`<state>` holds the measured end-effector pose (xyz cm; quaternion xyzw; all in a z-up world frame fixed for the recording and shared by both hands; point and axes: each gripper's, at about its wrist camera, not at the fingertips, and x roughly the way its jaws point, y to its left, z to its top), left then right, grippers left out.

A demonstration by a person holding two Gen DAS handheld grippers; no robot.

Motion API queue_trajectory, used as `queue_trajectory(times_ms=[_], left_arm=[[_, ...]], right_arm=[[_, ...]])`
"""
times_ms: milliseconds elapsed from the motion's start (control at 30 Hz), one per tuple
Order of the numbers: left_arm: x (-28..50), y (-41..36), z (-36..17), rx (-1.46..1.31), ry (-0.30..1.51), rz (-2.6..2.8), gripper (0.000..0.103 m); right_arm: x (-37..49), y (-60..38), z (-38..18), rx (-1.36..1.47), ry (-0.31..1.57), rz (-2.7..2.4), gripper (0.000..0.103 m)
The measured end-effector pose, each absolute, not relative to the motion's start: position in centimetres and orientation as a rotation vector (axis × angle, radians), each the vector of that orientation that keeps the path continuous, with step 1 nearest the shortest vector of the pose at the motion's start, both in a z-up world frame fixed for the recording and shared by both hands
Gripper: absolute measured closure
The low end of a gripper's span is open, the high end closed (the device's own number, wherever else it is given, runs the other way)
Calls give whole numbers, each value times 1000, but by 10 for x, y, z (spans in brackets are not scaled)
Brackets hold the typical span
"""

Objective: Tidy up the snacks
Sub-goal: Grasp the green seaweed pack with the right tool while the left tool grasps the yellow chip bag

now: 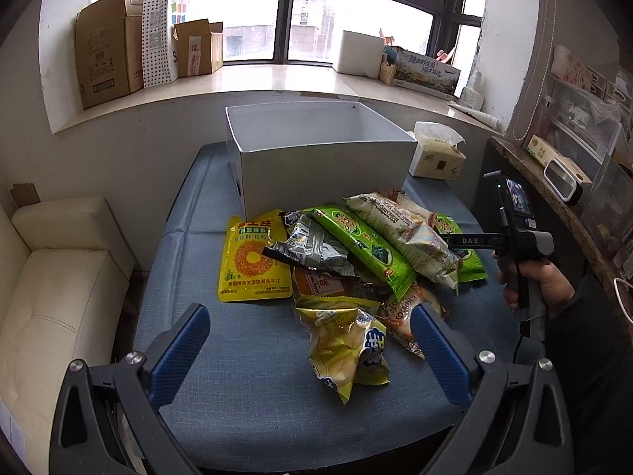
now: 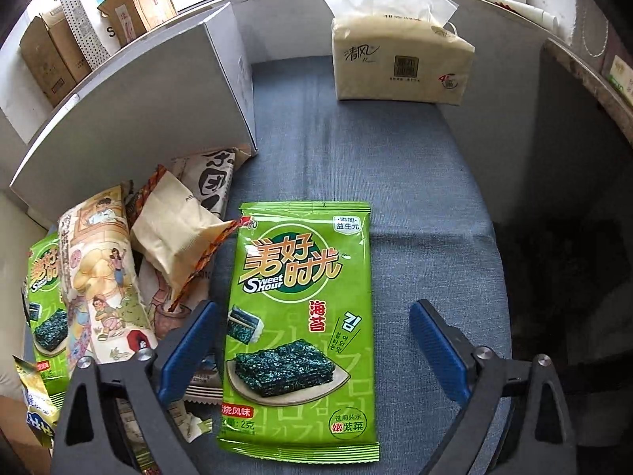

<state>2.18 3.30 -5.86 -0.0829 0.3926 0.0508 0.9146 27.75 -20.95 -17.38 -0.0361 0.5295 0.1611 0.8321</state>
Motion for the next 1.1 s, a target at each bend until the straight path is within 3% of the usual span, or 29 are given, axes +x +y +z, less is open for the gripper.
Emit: queue_trajectory(times_ms=[67,100,867,900,967,1100], left_arm=[[26,31,-64,-159,827,102,0],[29,30,-66,-152,834,101,0],[97,6,-169,-165,1109,71,0],[98,8,-171,-167,1114,82,1],[98,12,-173,-210,1122,47,28],[87,20,-162,-206,1086,64,35]], right_arm=[[277,-207,-173,-115,1107,328,29],[276,-206,-172,-127,1104,319,30],[177,-290,-100,190,892,376,31],[175,-289,-99,187,890,378,31],[172,-284,-97,182,886,378,31],[165,-275,-92,182,880,413,31]])
